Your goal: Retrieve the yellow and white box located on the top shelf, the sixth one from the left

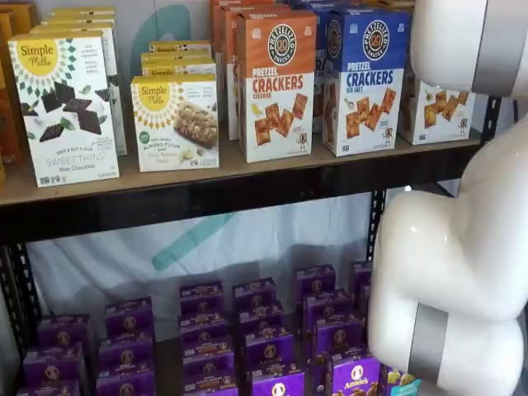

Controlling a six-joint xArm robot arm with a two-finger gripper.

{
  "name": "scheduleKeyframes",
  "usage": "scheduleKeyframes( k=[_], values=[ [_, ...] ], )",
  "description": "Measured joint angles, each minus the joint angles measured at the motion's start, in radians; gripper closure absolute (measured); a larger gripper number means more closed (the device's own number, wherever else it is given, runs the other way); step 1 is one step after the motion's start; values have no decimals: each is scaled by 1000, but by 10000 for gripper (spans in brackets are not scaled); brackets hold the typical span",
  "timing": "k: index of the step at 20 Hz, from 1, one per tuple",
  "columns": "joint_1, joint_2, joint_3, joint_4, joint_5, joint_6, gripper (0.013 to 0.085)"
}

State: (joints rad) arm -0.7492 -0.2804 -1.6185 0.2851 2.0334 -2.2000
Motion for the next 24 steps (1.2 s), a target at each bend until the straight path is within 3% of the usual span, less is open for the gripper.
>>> scheduleKeyframes(
  k=[1, 2, 3, 8, 13, 19, 24],
  values=[
    [7, -3, 2, -16, -5, 0, 130],
    [31, -15, 14, -62, -23, -1, 130],
    [34, -20, 18, -71, -27, -1, 130],
    [18, -48, 50, -44, -54, -4, 130],
    [-71, -84, 81, 138, -100, -6, 130],
    [-158, -127, 133, 386, -177, 35, 130],
    [-153, -143, 163, 452, -303, 37, 130]
  ],
)
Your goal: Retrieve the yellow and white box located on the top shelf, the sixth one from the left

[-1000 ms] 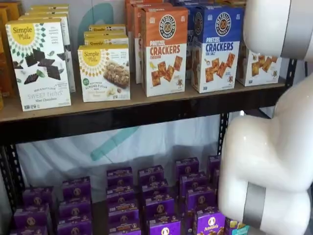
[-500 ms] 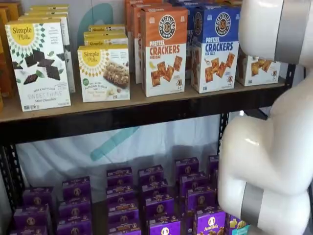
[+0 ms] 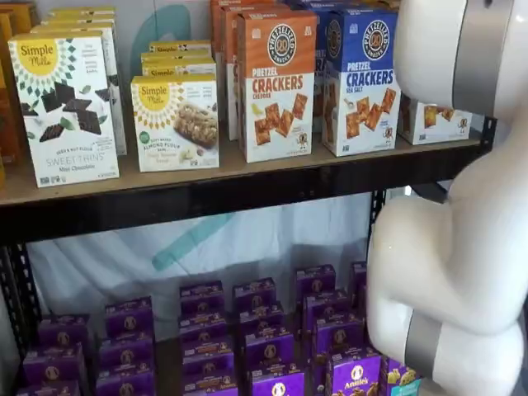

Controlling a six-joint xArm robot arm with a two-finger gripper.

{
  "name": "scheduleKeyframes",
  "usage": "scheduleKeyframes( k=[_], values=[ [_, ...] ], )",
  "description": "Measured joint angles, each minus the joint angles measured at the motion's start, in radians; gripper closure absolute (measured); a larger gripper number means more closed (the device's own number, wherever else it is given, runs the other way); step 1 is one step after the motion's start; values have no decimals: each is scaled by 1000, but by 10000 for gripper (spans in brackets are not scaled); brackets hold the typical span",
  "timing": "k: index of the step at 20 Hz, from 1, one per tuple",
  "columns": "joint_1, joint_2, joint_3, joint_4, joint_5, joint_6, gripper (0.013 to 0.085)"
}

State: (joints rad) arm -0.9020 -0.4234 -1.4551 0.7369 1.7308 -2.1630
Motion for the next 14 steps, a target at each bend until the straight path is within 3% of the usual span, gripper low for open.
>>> scheduleKeyframes(
  k=[3, 7, 11, 14],
  values=[
    [27, 17, 0, -7, -72, -9, 130],
    [64, 63, -34, -61, -130, -28, 130],
    [76, 111, -79, -77, -152, -33, 130],
    [96, 153, -129, -127, -154, -37, 130]
  ],
)
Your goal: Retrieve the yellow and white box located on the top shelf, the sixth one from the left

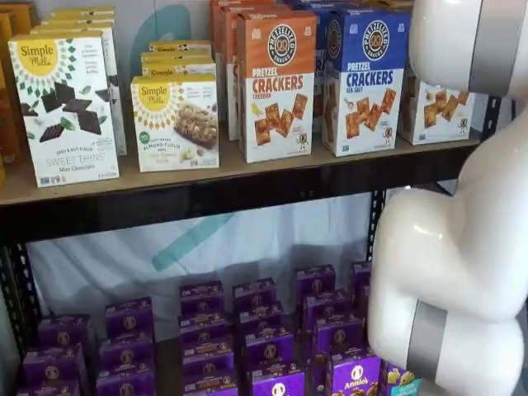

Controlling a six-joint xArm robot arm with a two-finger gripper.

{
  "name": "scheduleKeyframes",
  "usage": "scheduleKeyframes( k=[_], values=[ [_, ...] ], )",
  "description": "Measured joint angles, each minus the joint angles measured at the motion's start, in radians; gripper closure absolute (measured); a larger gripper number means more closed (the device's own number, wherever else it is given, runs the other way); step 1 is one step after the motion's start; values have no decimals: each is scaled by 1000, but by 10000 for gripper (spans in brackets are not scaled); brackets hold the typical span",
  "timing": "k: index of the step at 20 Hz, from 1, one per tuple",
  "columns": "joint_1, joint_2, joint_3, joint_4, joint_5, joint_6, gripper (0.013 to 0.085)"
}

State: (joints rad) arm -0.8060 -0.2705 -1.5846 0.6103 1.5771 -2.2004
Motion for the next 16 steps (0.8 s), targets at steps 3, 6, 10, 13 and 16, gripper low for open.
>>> scheduleKeyframes(
  k=[3, 6, 10, 13, 16],
  values=[
    [19, 35, -40, -49, 11, 1, 130],
    [30, 53, -52, -65, 2, 2, 130],
    [55, 77, -81, -95, -3, 15, 130],
    [83, 93, -106, -143, 2, 27, 130],
    [105, 102, -121, -174, 6, 40, 130]
  ],
)
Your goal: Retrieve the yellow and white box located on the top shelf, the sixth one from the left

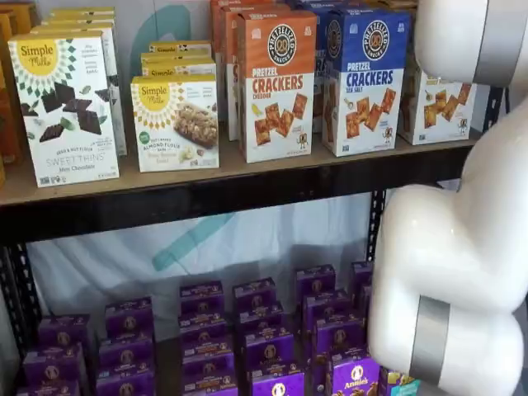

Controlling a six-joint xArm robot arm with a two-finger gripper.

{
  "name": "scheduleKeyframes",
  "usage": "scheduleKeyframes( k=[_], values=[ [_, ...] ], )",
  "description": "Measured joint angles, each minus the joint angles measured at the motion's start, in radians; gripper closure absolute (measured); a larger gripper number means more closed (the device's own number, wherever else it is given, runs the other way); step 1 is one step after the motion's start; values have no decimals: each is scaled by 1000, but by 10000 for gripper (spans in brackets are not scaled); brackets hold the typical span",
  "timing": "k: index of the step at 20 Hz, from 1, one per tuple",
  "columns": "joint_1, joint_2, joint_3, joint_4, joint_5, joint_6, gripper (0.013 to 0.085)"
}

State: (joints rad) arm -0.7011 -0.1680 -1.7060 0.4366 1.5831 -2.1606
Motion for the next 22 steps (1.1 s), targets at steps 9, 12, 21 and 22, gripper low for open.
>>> scheduleKeyframes(
  k=[9, 12, 21, 22],
  values=[
    [37, 57, -92, -88, 85, 29, 130],
    [42, 68, -105, -107, 97, 29, 130],
    [55, 136, -220, -201, 216, 27, 130],
    [56, 137, -220, -208, 217, 25, 130]
  ],
)
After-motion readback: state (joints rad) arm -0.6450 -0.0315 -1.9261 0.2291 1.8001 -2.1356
